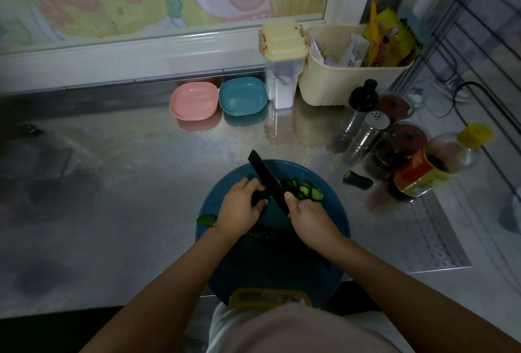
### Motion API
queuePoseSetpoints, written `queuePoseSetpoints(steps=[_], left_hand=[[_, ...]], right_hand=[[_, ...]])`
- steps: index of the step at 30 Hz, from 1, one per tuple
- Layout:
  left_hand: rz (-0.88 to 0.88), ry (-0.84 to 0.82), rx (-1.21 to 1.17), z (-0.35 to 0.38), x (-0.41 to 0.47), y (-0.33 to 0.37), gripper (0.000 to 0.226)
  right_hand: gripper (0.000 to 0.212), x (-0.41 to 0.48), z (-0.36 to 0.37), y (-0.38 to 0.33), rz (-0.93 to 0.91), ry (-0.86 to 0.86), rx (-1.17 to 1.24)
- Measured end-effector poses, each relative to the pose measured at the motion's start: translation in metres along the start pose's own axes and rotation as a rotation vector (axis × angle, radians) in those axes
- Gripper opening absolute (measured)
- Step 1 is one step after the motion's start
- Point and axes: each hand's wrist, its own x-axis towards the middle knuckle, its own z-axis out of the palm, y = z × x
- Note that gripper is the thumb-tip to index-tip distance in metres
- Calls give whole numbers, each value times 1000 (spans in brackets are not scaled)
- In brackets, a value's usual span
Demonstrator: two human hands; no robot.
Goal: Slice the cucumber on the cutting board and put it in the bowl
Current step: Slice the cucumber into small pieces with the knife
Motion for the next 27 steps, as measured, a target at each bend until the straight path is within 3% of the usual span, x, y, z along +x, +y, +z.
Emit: queuePoseSetpoints(steps=[10,27], left_hand=[[-23,18,-40,2,-1,0,18],[-37,20,-31,3,-1,-2,18]], right_hand=[[61,12,11,-4,4,-23,-78],[71,1,0,1,-15,3,-6]])
